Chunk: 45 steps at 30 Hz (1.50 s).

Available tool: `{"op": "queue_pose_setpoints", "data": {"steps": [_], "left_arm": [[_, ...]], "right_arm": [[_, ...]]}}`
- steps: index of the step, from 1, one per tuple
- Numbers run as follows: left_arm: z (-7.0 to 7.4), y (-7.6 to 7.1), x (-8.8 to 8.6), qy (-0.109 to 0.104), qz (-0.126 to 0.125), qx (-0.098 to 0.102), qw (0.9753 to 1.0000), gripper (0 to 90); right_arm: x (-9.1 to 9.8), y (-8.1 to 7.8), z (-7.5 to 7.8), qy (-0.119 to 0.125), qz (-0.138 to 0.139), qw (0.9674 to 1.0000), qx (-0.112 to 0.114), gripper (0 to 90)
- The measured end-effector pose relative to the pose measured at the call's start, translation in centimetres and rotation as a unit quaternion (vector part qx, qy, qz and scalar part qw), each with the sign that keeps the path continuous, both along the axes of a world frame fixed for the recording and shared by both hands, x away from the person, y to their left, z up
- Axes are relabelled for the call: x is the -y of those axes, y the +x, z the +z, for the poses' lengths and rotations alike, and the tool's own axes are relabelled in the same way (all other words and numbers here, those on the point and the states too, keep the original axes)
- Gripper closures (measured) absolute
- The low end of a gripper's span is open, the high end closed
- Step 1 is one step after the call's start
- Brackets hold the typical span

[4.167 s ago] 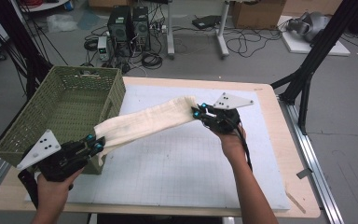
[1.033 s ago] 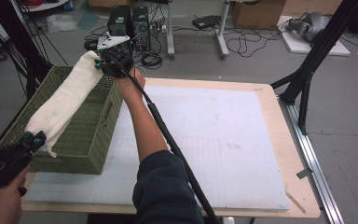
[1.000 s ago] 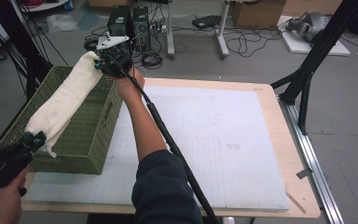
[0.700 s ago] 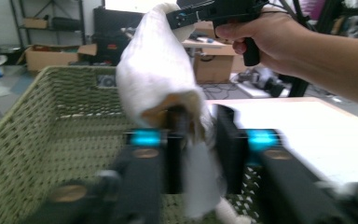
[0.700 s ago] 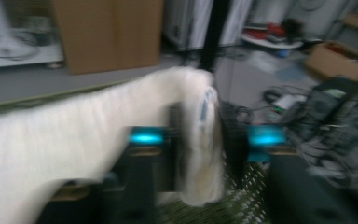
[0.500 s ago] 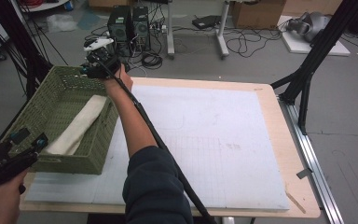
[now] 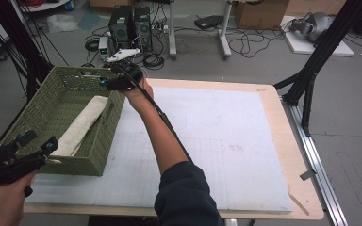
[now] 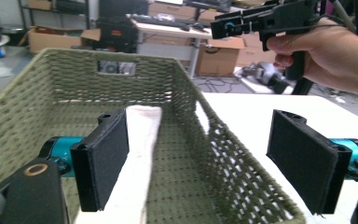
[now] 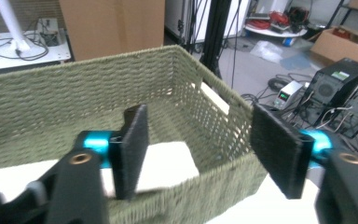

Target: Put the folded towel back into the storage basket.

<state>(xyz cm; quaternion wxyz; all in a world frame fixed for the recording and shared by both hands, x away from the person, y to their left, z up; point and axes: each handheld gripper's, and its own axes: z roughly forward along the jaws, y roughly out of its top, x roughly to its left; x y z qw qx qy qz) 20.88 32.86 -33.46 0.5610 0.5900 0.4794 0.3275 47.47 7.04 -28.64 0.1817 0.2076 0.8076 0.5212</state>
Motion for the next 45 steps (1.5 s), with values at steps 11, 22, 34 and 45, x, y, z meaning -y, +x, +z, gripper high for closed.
{"op": "queue_pose_setpoints", "data": {"steps": [11, 22, 34, 45], "left_arm": [[0.1, 0.8, 1.6, -0.003, -0.046, 0.004, 0.9989, 20.0], [0.2, 1.7, 3.3, 0.004, -0.087, 0.011, 0.9961, 20.3], [0.1, 3.1, 6.4, 0.004, -0.158, 0.015, 0.9874, 19.9], [-0.8, 4.4, 9.2, 0.006, -0.216, 0.006, 0.9763, 19.9]], "right_arm": [[3.6, -1.5, -1.1, -0.003, 0.009, 0.9995, -0.029, 18.7], [7.5, -3.5, -1.3, -0.003, 0.004, 0.9996, -0.027, 17.6], [14.4, -6.4, -1.4, 0.003, -0.034, 0.9994, -0.011, 17.6], [22.2, -10.2, -2.6, 0.001, -0.092, 0.9958, 0.002, 17.6]]}}
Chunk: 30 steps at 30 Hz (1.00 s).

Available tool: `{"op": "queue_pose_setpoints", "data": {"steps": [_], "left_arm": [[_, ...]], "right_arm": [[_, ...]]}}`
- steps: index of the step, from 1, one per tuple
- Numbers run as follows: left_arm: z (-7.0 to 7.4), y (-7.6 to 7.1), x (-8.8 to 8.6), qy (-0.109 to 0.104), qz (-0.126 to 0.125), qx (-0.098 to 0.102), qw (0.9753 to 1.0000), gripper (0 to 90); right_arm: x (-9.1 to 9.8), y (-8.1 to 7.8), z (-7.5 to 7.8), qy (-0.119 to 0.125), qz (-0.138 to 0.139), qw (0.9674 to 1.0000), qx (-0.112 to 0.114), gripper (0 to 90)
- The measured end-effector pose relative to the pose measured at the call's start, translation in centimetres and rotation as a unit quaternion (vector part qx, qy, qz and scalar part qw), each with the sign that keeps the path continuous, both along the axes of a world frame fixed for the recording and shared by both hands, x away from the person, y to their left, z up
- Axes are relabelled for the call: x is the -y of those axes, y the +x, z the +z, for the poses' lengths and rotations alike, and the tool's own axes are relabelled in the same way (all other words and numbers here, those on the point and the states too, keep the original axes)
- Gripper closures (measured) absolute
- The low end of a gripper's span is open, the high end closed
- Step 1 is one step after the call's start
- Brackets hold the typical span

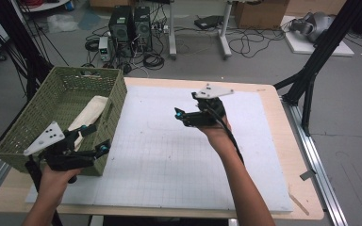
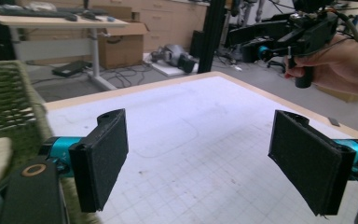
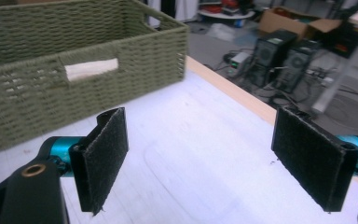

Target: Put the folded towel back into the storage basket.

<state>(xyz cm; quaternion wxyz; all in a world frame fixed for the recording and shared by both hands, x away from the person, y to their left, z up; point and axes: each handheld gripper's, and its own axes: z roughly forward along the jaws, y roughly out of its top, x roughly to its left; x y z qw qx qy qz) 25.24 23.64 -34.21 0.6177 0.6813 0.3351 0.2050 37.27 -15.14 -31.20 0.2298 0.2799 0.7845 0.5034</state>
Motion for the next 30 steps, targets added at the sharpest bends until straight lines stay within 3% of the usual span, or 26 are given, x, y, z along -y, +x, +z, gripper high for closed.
{"op": "queue_pose_setpoints", "data": {"steps": [10, 14, 22, 30], "left_arm": [[-0.8, 0.7, 2.8, -0.003, -0.041, -0.001, 0.9992, 20.1], [-1.2, 1.2, 4.0, -0.014, -0.065, -0.009, 0.9977, 20.4], [-2.2, 1.7, 5.9, 0.000, -0.081, -0.011, 0.9966, 18.3], [-3.3, 1.9, 7.3, 0.012, -0.091, -0.006, 0.9957, 17.6]], "right_arm": [[6.2, -3.6, -2.0, 0.003, -0.064, 0.9979, 0.008, 17.6], [7.6, -5.0, -2.5, -0.006, -0.082, 0.9965, 0.019, 17.6], [10.2, -7.9, -4.1, -0.003, -0.117, 0.9924, 0.036, 17.6], [12.7, -10.0, -6.7, 0.004, -0.146, 0.9891, 0.019, 17.6]]}}
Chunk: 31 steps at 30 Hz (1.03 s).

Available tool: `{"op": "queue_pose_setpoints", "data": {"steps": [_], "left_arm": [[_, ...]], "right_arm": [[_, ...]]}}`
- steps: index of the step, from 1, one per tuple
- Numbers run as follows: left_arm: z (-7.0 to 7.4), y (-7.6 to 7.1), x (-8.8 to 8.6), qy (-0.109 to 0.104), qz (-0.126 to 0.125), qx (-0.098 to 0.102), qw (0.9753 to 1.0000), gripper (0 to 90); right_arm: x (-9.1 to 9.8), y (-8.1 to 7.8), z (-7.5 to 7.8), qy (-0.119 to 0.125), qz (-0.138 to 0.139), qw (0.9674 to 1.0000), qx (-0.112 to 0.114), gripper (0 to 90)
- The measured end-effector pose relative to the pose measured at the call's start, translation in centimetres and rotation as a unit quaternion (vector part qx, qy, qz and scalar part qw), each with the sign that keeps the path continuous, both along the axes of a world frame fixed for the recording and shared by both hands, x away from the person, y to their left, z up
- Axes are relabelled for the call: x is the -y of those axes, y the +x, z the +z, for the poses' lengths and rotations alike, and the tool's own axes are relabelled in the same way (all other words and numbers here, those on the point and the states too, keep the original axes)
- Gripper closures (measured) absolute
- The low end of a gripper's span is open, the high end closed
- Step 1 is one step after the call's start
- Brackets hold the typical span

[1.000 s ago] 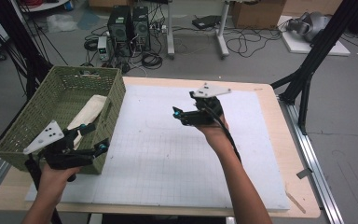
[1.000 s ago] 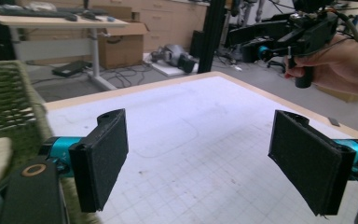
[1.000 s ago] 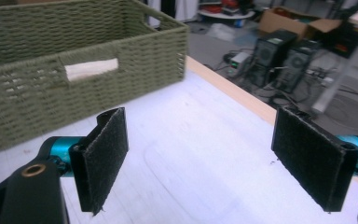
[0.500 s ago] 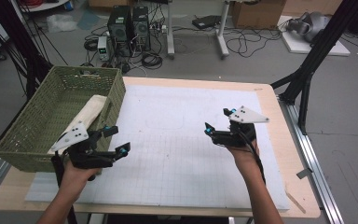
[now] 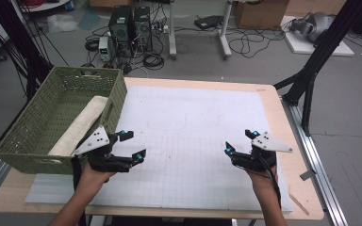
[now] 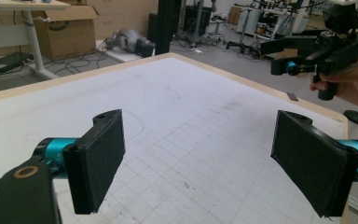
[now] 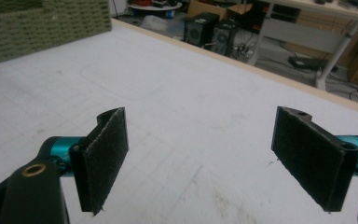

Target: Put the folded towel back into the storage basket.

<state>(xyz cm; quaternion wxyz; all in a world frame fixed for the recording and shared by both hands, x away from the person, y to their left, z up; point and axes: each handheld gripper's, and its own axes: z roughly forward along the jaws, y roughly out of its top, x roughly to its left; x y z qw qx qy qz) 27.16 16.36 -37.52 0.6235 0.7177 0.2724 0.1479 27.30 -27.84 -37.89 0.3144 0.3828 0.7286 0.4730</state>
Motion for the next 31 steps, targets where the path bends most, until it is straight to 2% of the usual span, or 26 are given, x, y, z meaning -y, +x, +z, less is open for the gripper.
{"op": "queue_pose_setpoints", "data": {"steps": [4, 7, 14, 17, 21, 26, 31], "left_arm": [[-0.9, 0.1, 0.6, 0.013, 0.002, 0.018, 0.9997, 17.7], [-1.7, 0.3, 0.9, 0.007, -0.003, 0.019, 0.9998, 17.8], [-3.2, 0.5, 1.5, 0.012, 0.002, 0.006, 0.9999, 17.9], [-3.7, 0.5, 1.5, 0.011, -0.001, 0.001, 0.9999, 18.1], [-4.3, 0.5, 1.6, 0.017, 0.001, -0.002, 0.9999, 18.5], [-4.9, 0.7, 1.5, 0.019, 0.004, -0.014, 0.9997, 18.4], [-5.0, 0.9, 1.2, 0.016, 0.010, -0.019, 0.9996, 18.3]], "right_arm": [[0.9, -0.6, -1.0, -0.001, -0.010, 0.9999, -0.010, 17.6], [1.3, -1.0, -1.6, 0.002, -0.014, 0.9998, -0.013, 17.6], [1.8, -1.6, -2.9, 0.001, -0.017, 0.9997, -0.017, 17.6], [2.0, -1.8, -3.7, 0.013, -0.018, 0.9995, -0.023, 17.6], [2.4, -2.0, -4.6, 0.000, -0.024, 0.9990, -0.037, 17.6], [2.5, -1.8, -4.7, 0.007, -0.028, 0.9988, -0.039, 17.6], [2.5, -1.7, -4.9, 0.002, -0.027, 0.9988, -0.041, 17.7]]}}
